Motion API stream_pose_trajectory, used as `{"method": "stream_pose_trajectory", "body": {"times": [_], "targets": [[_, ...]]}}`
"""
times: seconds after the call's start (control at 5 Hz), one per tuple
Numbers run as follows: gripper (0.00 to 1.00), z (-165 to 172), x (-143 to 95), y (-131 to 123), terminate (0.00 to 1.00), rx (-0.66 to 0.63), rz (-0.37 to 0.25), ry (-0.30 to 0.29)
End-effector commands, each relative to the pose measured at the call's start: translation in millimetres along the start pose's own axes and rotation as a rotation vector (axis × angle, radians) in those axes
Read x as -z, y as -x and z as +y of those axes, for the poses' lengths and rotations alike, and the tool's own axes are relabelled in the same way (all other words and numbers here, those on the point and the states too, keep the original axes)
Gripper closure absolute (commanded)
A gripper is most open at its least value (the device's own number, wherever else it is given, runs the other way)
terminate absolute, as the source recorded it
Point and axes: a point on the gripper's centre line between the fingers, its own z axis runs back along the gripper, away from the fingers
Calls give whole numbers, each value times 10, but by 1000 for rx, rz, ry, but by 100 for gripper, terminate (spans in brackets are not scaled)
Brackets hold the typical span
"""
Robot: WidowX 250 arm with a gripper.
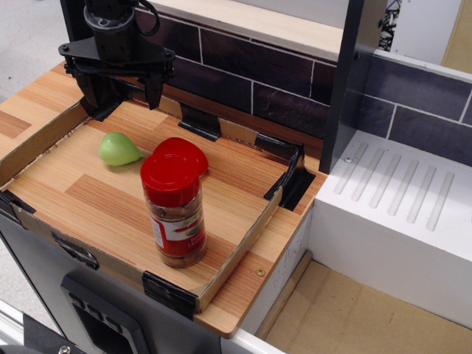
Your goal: Topple basil bottle
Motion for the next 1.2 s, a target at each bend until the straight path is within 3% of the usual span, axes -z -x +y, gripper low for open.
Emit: {"method": "stream_pose_trajectory", "body": {"times": [0.0,0.4,0.6,1.0], "targets": [[0,0,0,0,0,0,0,0],[0,-132,-387,39,0,-5,-6,88],[0,-192,-493,190,0,14,26,108],[0,-462,-600,558,0,86,133,86]]}}
